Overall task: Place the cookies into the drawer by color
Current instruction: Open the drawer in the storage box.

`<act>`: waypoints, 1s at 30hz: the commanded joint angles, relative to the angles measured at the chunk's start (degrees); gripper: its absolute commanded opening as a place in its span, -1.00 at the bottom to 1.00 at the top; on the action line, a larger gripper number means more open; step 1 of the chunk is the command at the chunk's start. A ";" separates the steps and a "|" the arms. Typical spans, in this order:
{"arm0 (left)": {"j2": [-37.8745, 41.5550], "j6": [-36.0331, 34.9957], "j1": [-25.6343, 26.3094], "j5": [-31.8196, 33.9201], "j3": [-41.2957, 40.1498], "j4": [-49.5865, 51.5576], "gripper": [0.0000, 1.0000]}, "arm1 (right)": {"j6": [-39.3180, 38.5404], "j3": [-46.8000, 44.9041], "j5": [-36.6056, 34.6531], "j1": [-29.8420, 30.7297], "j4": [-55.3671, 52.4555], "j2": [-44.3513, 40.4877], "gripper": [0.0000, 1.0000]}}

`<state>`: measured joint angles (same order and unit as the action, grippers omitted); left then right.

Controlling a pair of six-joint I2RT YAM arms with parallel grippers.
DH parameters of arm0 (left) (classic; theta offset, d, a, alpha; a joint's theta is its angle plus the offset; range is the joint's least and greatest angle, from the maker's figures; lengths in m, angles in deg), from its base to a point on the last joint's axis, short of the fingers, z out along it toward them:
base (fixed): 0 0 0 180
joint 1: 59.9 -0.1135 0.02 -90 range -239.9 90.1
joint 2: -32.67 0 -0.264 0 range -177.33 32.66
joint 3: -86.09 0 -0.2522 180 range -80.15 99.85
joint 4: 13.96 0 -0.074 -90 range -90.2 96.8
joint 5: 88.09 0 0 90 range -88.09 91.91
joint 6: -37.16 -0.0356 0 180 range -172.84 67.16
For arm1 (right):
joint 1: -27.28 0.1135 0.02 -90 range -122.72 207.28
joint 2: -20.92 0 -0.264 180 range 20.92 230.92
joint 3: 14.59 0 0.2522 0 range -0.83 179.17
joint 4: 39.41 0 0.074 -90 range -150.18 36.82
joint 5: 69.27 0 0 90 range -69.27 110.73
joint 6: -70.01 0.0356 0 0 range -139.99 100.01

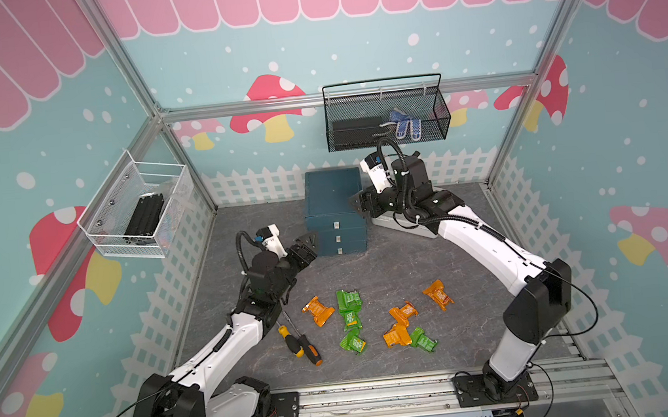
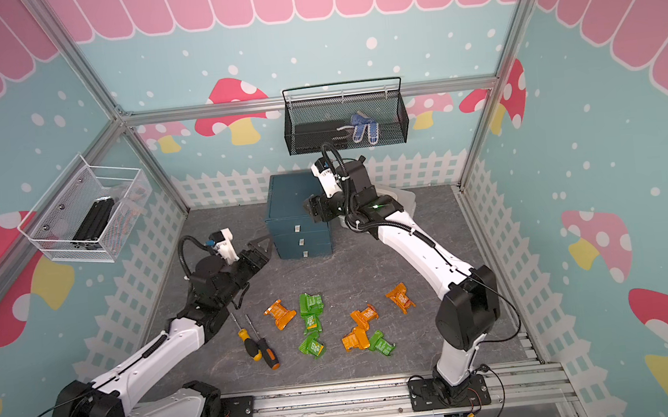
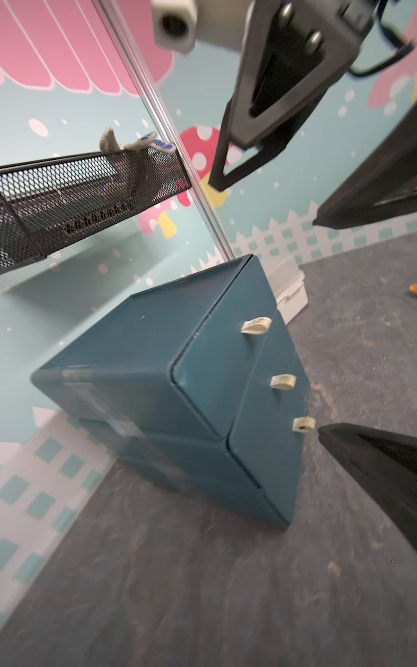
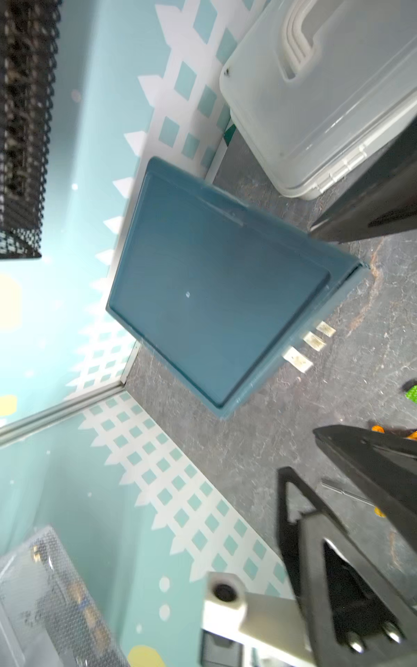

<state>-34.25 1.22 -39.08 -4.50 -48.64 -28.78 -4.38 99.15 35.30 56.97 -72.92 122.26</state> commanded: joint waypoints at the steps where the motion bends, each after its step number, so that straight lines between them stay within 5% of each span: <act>1: -4.23 14.69 2.35 1.30 -4.57 -24.72 0.72 | 1.86 5.01 -0.90 -0.98 -1.33 6.34 0.61; 10: -20.80 15.09 9.70 11.75 -5.86 -42.27 0.69 | 2.30 20.16 -0.20 -2.18 -6.19 20.17 0.48; 21: -37.79 17.80 10.70 15.13 -1.17 -51.72 0.60 | 2.37 17.09 -1.33 -2.19 -3.94 20.97 0.42; 30: -45.99 17.66 8.71 16.23 5.36 -52.74 0.24 | 1.54 17.36 -0.23 -2.18 -5.29 21.51 0.41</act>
<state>-79.06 17.94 -29.27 9.90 -45.06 -77.47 -2.56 117.51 34.23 54.68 -76.29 142.26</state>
